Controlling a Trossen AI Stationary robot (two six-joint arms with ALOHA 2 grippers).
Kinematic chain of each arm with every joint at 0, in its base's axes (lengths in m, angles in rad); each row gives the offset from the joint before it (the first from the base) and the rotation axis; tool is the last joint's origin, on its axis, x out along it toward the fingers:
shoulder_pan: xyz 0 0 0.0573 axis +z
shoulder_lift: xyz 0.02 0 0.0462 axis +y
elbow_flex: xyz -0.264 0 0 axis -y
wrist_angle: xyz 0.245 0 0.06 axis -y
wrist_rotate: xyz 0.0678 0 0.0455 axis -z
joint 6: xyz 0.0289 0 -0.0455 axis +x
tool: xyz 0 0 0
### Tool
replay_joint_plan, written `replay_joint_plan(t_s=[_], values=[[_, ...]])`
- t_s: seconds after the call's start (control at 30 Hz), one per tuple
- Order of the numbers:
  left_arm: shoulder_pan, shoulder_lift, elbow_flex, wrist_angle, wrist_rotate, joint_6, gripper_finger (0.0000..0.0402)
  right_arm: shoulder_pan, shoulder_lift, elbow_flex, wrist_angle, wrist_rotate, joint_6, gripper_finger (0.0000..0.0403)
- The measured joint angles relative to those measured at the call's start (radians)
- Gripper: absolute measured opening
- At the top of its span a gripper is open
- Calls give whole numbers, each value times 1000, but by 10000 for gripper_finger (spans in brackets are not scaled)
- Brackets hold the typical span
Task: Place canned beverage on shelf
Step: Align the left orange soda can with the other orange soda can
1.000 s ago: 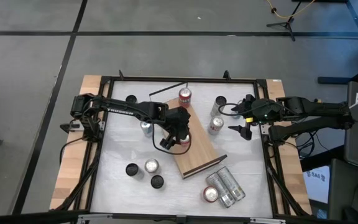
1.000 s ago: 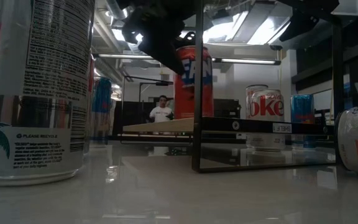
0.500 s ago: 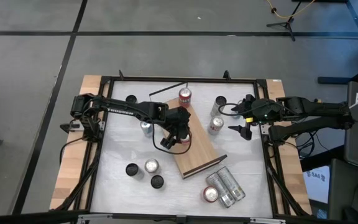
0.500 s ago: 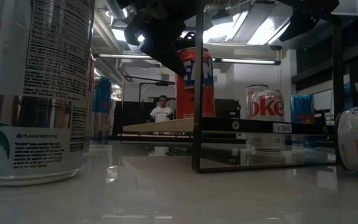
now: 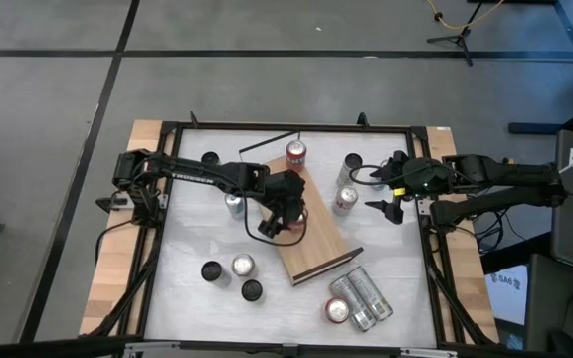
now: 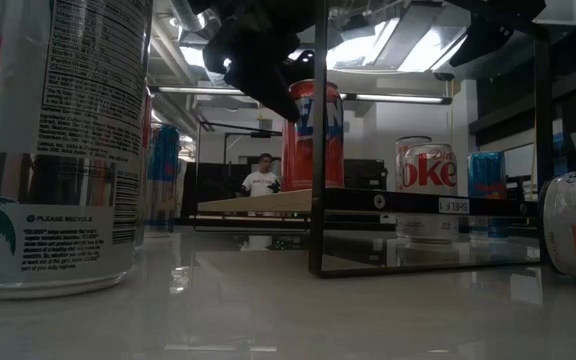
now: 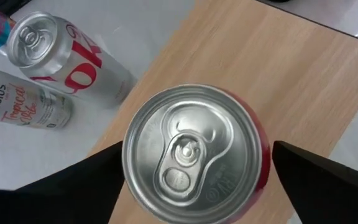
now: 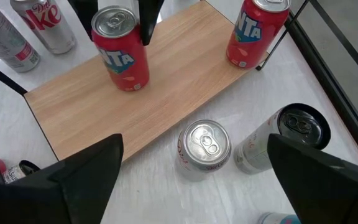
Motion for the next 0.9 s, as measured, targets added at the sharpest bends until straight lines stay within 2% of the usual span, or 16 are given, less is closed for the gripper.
replay_joint_plan(t_s=[0.37, 0.77, 0.9], values=[[-16, 0, 81, 8, -131, -159, 391, 0, 0, 0, 0, 0, 0, 392], [-43, 0, 205, 6, -136, -311, 391, 0, 0, 0, 0, 0, 0, 392], [-58, 0, 218, 11, -134, -318, 391, 0, 0, 0, 0, 0, 0, 392]])
